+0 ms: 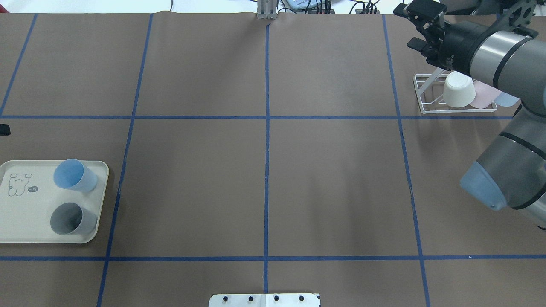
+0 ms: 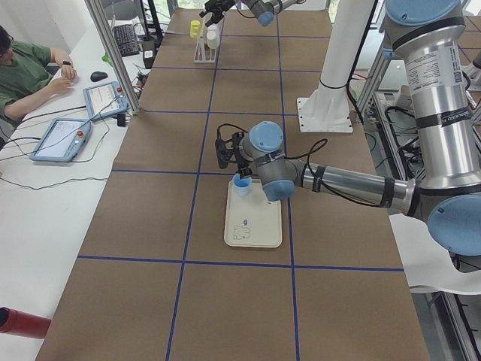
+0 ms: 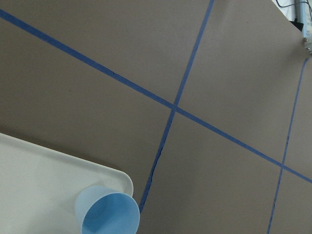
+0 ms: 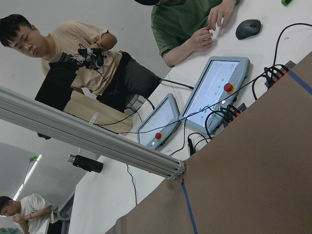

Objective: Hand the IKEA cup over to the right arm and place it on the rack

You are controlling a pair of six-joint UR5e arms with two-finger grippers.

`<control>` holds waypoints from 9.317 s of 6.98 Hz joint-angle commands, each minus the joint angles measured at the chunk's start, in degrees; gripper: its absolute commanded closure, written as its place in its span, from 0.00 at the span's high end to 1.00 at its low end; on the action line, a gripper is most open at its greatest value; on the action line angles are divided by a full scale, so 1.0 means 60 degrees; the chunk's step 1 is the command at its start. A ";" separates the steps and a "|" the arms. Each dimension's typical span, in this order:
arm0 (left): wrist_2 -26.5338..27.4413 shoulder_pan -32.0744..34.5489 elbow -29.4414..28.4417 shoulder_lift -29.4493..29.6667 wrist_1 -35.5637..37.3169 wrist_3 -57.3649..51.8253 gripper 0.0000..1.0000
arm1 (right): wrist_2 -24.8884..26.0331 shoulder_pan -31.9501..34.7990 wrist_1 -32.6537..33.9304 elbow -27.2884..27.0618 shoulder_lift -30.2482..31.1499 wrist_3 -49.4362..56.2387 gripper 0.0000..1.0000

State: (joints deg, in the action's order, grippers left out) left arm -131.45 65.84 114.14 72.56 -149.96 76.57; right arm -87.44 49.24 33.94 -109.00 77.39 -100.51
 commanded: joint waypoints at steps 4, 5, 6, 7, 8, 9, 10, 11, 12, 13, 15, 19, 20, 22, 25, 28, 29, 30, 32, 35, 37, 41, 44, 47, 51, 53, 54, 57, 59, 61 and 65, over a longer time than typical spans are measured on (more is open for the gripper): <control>0.2265 -0.1916 0.1249 -0.1837 0.1875 -0.2303 1.00 | 0.0233 -0.0486 -0.0366 0.0090 -0.0036 -0.0006 1.00; 0.2206 -0.2646 0.1366 -0.1737 0.2473 -0.1925 1.00 | 0.0233 -0.0617 -0.0717 0.0119 -0.0036 -0.0021 1.00; 0.2177 -0.3277 0.1367 -0.1562 0.2566 -0.1356 1.00 | 0.0233 -0.0720 -0.0749 0.0119 -0.0036 -0.0021 1.00; 0.2148 -0.3718 0.1280 -0.1241 0.2871 -0.1075 1.00 | 0.0233 -0.0794 -0.0750 0.0119 -0.0036 -0.0035 1.00; 0.2104 -0.3839 0.1250 -0.0629 0.3672 -0.0912 1.00 | 0.0219 -0.0882 -0.0764 0.0119 -0.0036 -0.0224 1.00; 0.2045 -0.3869 0.1076 0.0059 0.4579 -0.0911 1.00 | 0.0233 -0.0984 -0.0764 0.0148 -0.0022 -0.0226 1.00; 0.2030 -0.3942 0.0828 0.0211 0.4777 -0.0983 1.00 | 0.0233 -0.1000 -0.0764 0.0149 -0.0036 -0.0226 1.00; 0.2030 -0.4000 0.0666 0.0183 0.4779 -0.1013 1.00 | 0.0248 -0.1043 -0.0764 0.0149 -0.0022 -0.0226 1.00; 0.2045 -0.4102 0.0475 0.0183 0.4779 -0.1028 1.00 | 0.0248 -0.1058 -0.0764 0.0149 -0.0022 -0.0226 1.00; 0.2045 -0.4234 0.0444 0.0197 0.4779 -0.1028 0.99 | 0.0248 -0.1073 -0.0764 0.0178 -0.0022 -0.0226 1.00; 0.2045 -0.4570 0.0429 0.0183 0.4779 -0.1013 0.99 | 0.0233 -0.1087 -0.0764 0.0178 -0.0022 -0.0226 1.00; 0.2045 -0.4719 0.0225 0.0212 0.4779 -0.0998 0.24 | 0.0233 -0.1117 -0.0764 0.0280 -0.0022 -0.0211 1.00; 0.2045 -0.4806 0.0224 0.0241 0.4779 -0.0998 0.07 | 0.0233 -0.1117 -0.0764 0.0324 -0.0022 -0.0197 1.00; 0.1943 -0.4735 0.0908 0.0082 0.4793 -0.0998 0.00 | 0.0233 -0.1117 -0.0779 0.0324 -0.0022 -0.0197 1.00; 0.1227 -0.3291 0.2610 -0.1414 0.4779 -0.1028 0.00 | 0.0233 -0.1131 -0.1245 0.0557 0.0037 -0.0226 1.00; 0.1471 -0.2741 0.2410 0.0874 0.4779 0.0555 0.00 | 0.0218 -0.1524 -0.1834 0.0852 -0.0021 -0.0211 1.00; 0.2112 -0.2741 0.1987 0.2089 0.4779 0.1308 0.00 | 0.0219 -0.1643 -0.1834 0.0837 -0.0022 -0.0226 1.00; 0.2901 -0.2814 0.1663 0.2928 0.4779 0.2114 0.00 | 0.0233 -0.1760 -0.1834 0.0823 -0.0036 -0.0226 1.00; 0.4002 -0.3047 0.0785 0.5021 0.4662 0.5036 0.00 | 0.0233 -0.1834 -0.2315 0.0852 -0.0123 -0.1011 1.00; 0.5540 -0.3575 -0.0077 0.5588 0.1284 0.8244 0.00 | 0.0204 -0.1966 -0.2857 0.0707 -0.0680 -0.2319 1.00; 0.6508 -0.4013 -0.0812 0.5559 -0.1815 0.9806 0.00 | 0.0204 -0.2054 -0.2932 0.0676 -0.1263 -0.3049 1.00; 0.7216 -0.5010 -0.2469 0.6083 -0.4903 0.9753 0.00 | 0.0160 -0.2361 -0.2932 0.0749 -0.1721 -0.3200 1.00; 0.8236 -0.6195 -0.2921 0.6960 -0.4860 0.9739 0.00 | 0.0175 -0.2829 -0.2918 0.1027 -0.1954 -0.3112 1.00; 0.8549 -0.6344 -0.3452 0.7434 -0.4860 0.9739 0.00 | 0.0175 -0.2933 -0.2932 0.1013 -0.1984 -0.3155 1.00; 0.9061 -0.6768 -0.3657 0.7844 -0.4845 0.9724 0.00 | 0.0233 -0.2963 -0.2903 0.1115 -0.2072 -0.3156 1.00; 0.9148 -0.6901 -0.3672 0.8018 -0.4845 0.9607 0.00 | 0.0248 -0.2992 -0.2918 0.1174 -0.2087 -0.3156 1.00; 0.9309 -0.7032 -0.3658 0.8020 -0.4845 0.9607 0.00 | 0.0248 -0.2992 -0.2918 0.1232 -0.2073 -0.3156 1.00; 0.9340 -0.7150 -0.3643 0.8078 -0.4845 0.9388 0.00 | 0.0248 -0.2963 -0.2918 0.1262 -0.2072 -0.3156 1.00; 0.9340 -0.7224 -0.3643 0.8078 -0.4845 0.9373 0.00 | 0.0262 -0.2963 -0.2918 0.1277 -0.2072 -0.3170 0.99; 0.9340 -0.7297 -0.3643 0.8093 -0.4845 0.9373 0.00 | 0.0262 -0.2963 -0.2918 0.1277 -0.2072 -0.3170 0.97; 0.9398 -0.7297 -0.3556 0.8239 -0.4831 0.9373 1.00 | 0.0248 -0.2948 -0.2932 0.1291 -0.2073 -0.3185 0.00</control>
State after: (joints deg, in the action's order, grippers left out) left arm -75.07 21.92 92.40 121.72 -178.94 132.83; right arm -85.95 31.48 16.34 -101.32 64.86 -119.59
